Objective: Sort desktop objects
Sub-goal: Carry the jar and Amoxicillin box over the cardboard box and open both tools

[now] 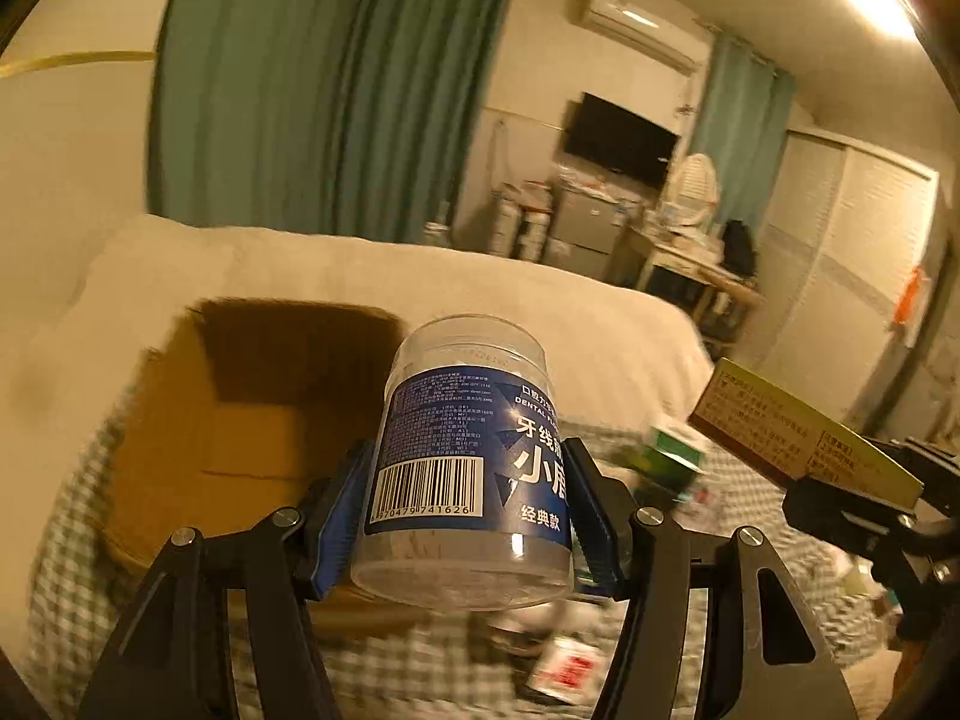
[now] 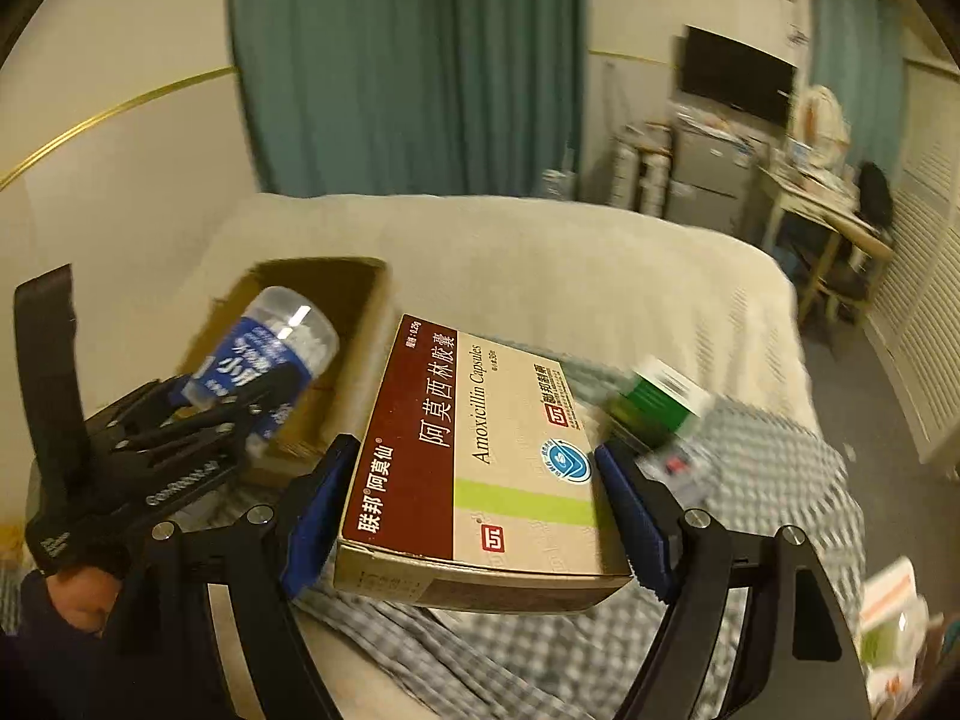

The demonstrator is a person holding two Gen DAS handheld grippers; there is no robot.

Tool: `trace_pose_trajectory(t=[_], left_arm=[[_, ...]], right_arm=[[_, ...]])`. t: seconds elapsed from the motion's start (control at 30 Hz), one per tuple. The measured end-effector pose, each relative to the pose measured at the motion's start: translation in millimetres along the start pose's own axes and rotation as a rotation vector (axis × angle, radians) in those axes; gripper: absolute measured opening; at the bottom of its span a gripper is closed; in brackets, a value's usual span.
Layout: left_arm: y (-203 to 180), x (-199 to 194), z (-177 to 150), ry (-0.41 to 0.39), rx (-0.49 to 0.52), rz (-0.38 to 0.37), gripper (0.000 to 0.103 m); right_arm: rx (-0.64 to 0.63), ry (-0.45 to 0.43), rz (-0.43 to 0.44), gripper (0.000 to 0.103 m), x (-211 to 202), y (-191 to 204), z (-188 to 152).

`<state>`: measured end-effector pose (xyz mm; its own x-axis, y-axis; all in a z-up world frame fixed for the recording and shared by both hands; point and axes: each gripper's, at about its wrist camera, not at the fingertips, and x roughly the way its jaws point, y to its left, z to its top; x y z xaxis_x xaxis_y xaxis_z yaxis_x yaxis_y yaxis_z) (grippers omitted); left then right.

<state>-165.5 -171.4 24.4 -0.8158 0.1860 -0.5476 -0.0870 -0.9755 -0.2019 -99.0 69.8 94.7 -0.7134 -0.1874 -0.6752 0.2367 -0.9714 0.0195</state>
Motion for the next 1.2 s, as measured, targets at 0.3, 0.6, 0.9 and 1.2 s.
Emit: trace_pose_trajectory(t=[0.3, 0.6, 0.9, 1.2], left_arm=[[87, 43, 4, 0.09, 0.01, 0.193, 0.063], [111, 59, -14, 0.142, -0.011, 0.268, 0.092], [83, 14, -4, 0.05, 0.017, 0.226, 0.103], [1, -26, -10, 0.02, 0.085, 0.081, 0.103]], right_arm=[[-0.073, 0.064, 0.134, 0.079, 100, 90, 38], [0.012, 0.101, 0.219, 0.091, 168, 110, 43], [0.086, -0.032, 0.147, 0.095, 110, 67, 45], [0.174, -0.096, -0.017, 0.095, 24, -10, 24]])
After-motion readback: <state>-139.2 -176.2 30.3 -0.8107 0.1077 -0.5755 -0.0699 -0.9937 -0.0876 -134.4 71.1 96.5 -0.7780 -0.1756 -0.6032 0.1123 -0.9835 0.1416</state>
